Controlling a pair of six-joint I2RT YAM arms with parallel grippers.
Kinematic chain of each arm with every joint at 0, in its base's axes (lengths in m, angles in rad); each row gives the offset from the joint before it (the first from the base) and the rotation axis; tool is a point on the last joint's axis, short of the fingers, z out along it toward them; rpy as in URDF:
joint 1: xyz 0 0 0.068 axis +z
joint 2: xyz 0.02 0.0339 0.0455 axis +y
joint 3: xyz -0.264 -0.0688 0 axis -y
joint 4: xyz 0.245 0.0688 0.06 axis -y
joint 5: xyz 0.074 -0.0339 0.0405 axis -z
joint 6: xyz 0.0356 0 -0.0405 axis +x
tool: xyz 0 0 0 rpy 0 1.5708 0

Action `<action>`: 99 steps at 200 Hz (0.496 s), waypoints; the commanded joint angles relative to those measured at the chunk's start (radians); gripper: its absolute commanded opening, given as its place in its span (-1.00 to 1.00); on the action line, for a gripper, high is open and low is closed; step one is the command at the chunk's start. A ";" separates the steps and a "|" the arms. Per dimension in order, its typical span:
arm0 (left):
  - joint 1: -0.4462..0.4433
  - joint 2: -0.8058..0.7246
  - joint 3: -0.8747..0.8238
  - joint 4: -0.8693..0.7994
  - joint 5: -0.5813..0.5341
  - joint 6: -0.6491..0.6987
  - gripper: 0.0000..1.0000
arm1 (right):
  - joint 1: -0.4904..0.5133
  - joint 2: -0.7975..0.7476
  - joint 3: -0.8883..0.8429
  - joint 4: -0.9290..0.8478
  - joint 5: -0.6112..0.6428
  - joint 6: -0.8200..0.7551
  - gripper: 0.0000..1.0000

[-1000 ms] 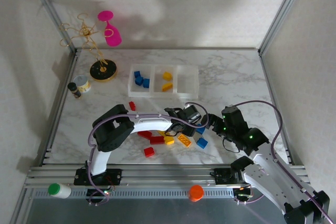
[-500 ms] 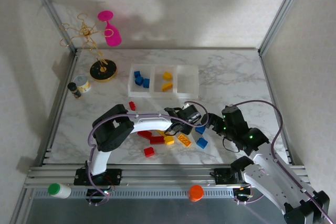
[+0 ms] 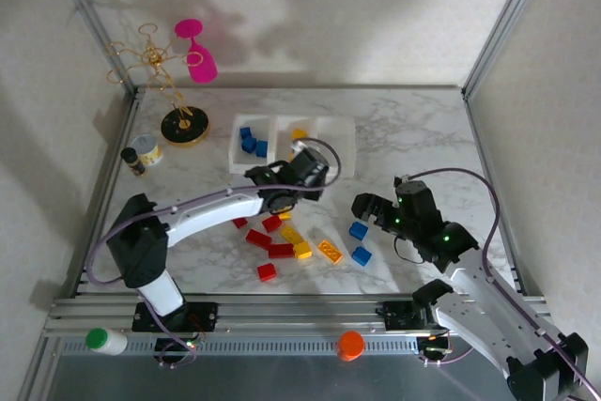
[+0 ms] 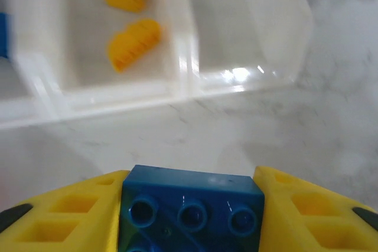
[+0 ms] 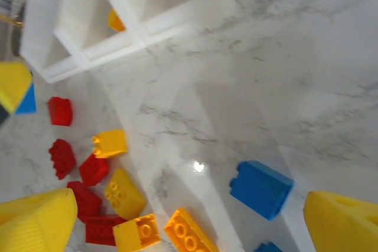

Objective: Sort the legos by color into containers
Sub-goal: Place the lego in the container.

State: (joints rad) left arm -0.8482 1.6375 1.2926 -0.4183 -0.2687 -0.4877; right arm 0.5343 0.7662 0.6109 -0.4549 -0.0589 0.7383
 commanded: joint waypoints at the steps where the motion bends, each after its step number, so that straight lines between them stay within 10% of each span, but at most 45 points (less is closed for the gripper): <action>1: 0.083 -0.038 0.010 -0.071 -0.107 -0.045 -0.11 | -0.001 0.026 0.021 0.126 -0.078 -0.041 0.97; 99: 0.442 0.239 0.206 0.025 0.011 -0.036 -0.12 | -0.001 0.335 0.067 0.372 -0.122 -0.053 0.97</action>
State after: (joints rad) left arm -0.4423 1.7653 1.4277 -0.4179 -0.3042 -0.5282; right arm 0.5346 1.0611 0.6365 -0.1593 -0.1802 0.6979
